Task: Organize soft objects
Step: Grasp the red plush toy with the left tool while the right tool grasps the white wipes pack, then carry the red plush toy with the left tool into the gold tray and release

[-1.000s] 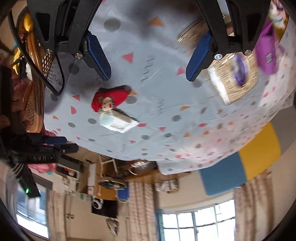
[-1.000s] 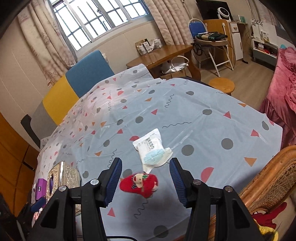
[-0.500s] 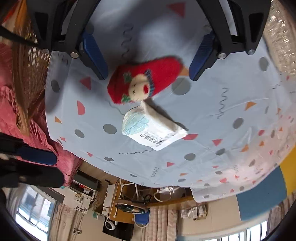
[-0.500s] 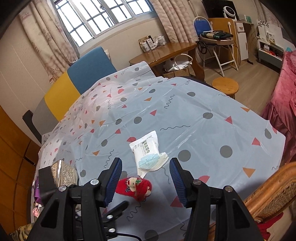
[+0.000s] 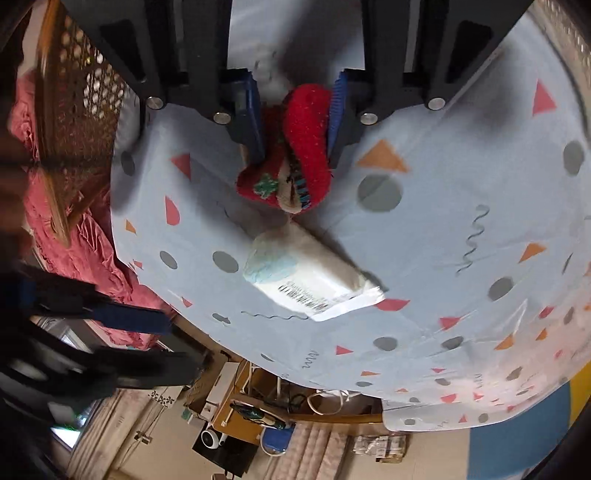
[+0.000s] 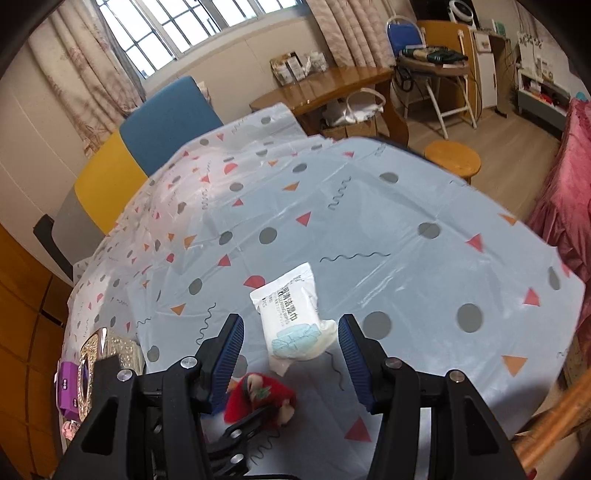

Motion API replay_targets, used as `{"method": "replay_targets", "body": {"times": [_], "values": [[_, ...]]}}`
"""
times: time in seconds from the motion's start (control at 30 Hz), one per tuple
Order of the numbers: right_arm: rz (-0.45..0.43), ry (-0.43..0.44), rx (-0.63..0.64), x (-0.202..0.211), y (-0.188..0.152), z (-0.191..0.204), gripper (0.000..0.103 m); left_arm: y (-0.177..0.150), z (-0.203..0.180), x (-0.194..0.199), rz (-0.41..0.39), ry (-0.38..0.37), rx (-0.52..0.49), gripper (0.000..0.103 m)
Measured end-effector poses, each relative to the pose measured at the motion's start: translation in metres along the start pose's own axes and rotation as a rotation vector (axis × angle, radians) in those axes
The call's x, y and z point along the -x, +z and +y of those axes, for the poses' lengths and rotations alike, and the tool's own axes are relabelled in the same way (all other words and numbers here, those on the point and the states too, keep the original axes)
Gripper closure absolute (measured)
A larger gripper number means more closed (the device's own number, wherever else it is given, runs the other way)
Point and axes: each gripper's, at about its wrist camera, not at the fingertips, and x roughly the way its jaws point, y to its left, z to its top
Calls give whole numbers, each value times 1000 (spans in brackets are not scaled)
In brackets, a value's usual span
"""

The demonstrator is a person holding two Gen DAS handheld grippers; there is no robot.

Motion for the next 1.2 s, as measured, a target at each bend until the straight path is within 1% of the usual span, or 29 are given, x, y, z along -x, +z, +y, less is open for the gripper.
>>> {"method": "replay_targets", "body": {"times": [0.1, 0.17, 0.3, 0.37, 0.4, 0.43, 0.53, 0.63, 0.73, 0.8, 0.83, 0.87, 0.9, 0.93, 1.0, 1.07, 1.13, 1.2], "values": [[61, 2, 12, -25, 7, 7, 49, -15, 2, 11, -3, 16, -4, 73], [120, -8, 37, -47, 12, 13, 49, -24, 3, 18, -10, 25, 6, 73], [221, -96, 97, -90, 17, 25, 48, -36, 9, 25, -20, 37, 29, 73], [242, -155, 144, -107, 18, 35, 43, -39, 12, 26, -21, 43, 40, 73], [256, -166, 165, -114, 18, 38, 33, -40, 14, 26, -20, 50, 46, 73], [267, -183, 182, -119, 17, 42, 29, -41, 15, 26, -19, 53, 53, 73], [259, -271, 252, -130, 12, 53, 29, -41, 18, 25, -16, 49, 75, 72], [243, -314, 249, -138, 6, 49, 29, -42, 17, 25, -20, 50, 75, 72], [263, -311, 211, -144, 4, 38, 29, -45, 16, 25, -41, 53, 74, 72], [249, -325, 217, -143, 5, 36, 30, -46, 15, 26, -45, 55, 78, 72], [260, -324, 219, -144, 3, 34, 38, -46, 15, 26, -45, 57, 80, 72], [287, -323, 225, -149, 0, 33, 40, -47, 15, 28, -47, 60, 83, 72], [298, -335, 236, -152, -2, 34, 40, -48, 15, 28, -49, 64, 87, 73], [292, -345, 252, -151, -3, 36, 40, -48, 15, 29, -49, 68, 94, 73], [296, -336, 247, -151, -3, 33, 39, -49, 13, 33, -51, 83, 101, 80], [299, -312, 234, -151, -3, 29, 37, -46, 12, 37, -55, 103, 105, 82], [298, -301, 226, -151, -3, 25, 36, -41, 12, 45, -66, 97, 112, 82], [292, -305, 243, -152, -5, 26, 36, -34, 11, 58, -97, 102, 109, 82]]}}
